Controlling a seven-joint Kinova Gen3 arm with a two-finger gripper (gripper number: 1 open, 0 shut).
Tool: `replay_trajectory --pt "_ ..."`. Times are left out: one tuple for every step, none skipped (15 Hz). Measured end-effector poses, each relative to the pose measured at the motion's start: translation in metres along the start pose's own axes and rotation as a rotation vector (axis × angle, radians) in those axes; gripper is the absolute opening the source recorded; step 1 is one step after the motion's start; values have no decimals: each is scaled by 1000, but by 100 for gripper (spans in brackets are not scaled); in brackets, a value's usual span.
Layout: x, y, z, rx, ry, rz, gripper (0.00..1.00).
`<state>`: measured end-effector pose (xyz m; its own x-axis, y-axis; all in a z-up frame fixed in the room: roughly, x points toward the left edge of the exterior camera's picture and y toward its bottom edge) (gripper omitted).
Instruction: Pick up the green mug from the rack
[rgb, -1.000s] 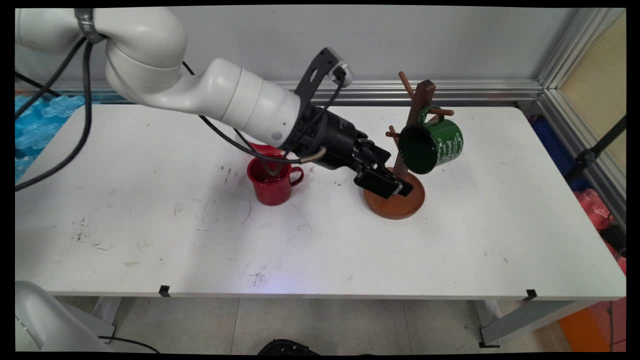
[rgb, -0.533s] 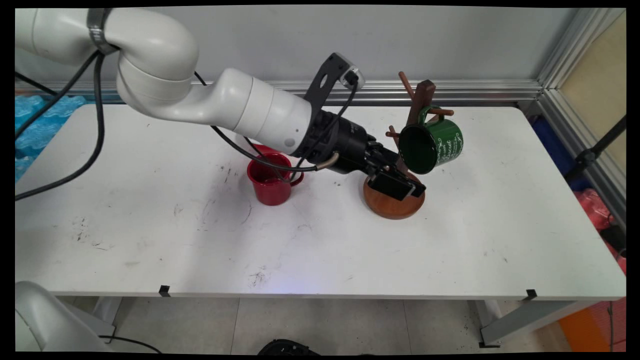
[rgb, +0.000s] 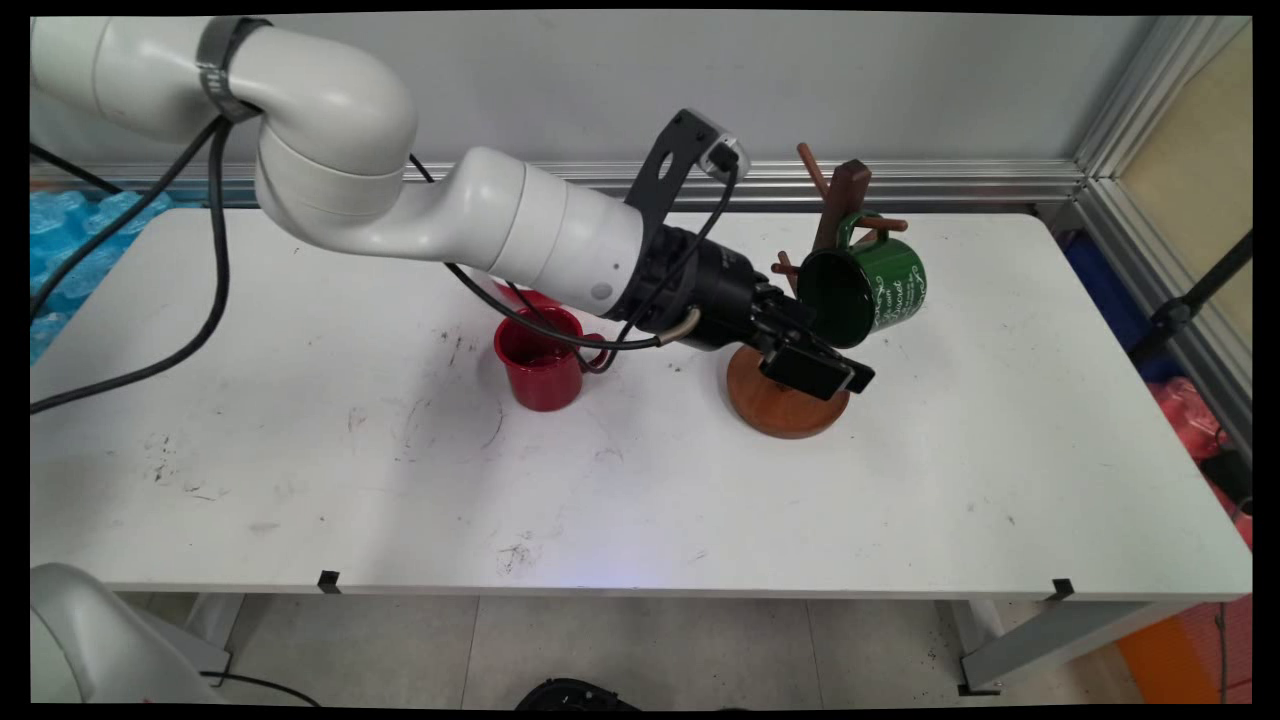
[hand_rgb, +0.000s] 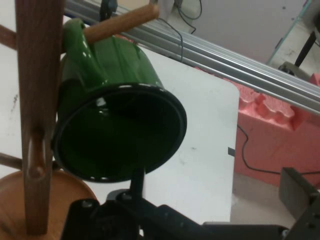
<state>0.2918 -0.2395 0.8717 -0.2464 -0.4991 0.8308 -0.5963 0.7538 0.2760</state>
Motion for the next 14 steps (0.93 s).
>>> replay_trajectory --pt "1 0 1 1 4 -1 100" --pt "1 0 3 2 7 -3 100" --pt "2 0 4 3 11 -4 100" --pt "2 0 6 3 15 -5 100" --pt "2 0 8 4 18 -6 100" --pt "3 0 10 4 22 -6 100" --pt "3 0 12 5 24 -7 100" --pt "3 0 14 5 27 -7 100" --pt "3 -1 16 5 29 -7 100" --pt "4 -1 18 6 32 -7 100" --pt "4 -2 20 7 34 -6 100" --pt "4 -2 22 9 36 -6 100" --pt "4 -3 24 11 38 -5 100" --pt "4 -4 26 12 40 -4 100"
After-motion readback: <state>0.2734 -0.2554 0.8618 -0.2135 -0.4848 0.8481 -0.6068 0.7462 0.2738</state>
